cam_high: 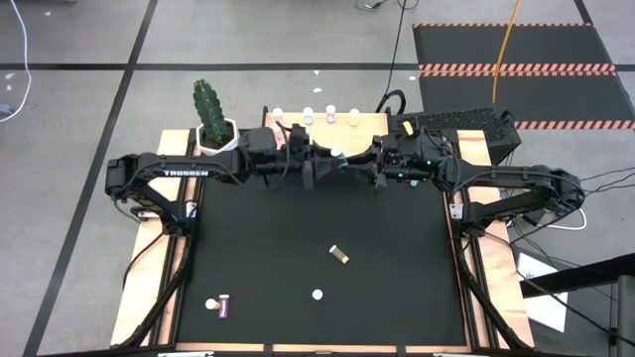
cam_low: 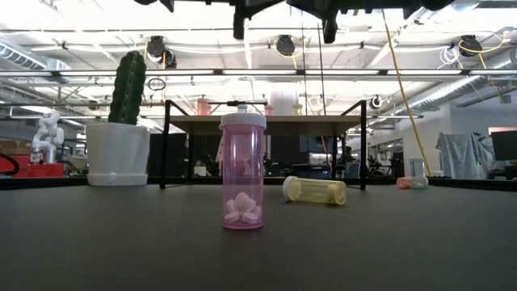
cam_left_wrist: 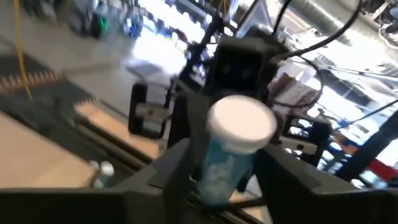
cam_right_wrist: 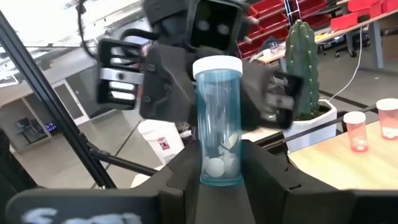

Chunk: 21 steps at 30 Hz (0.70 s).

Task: Pick and place medicine bottles onto shelf by color
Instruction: Put the bottom blue pill bottle aligned with the other blue pill bottle on the shelf

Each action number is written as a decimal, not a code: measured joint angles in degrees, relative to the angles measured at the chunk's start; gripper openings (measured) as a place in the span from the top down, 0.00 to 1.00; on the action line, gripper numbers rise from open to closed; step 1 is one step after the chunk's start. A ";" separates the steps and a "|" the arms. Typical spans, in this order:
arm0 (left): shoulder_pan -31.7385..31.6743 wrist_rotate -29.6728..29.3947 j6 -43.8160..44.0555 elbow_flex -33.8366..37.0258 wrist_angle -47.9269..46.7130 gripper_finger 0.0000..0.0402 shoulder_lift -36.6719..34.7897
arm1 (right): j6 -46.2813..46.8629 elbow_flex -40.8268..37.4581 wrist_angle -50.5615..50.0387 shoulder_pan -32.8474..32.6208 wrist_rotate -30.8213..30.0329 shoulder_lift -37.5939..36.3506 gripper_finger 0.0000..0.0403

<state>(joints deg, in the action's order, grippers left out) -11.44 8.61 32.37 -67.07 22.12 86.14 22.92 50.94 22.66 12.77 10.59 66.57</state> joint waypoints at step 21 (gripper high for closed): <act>-2.67 6.01 -12.73 -0.14 -4.11 0.43 -2.79 | -2.78 -0.07 -5.21 0.00 0.14 -0.04 0.76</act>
<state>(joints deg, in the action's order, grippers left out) -14.11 14.62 19.64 -67.21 18.00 83.35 20.14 50.87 17.46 12.78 10.74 66.52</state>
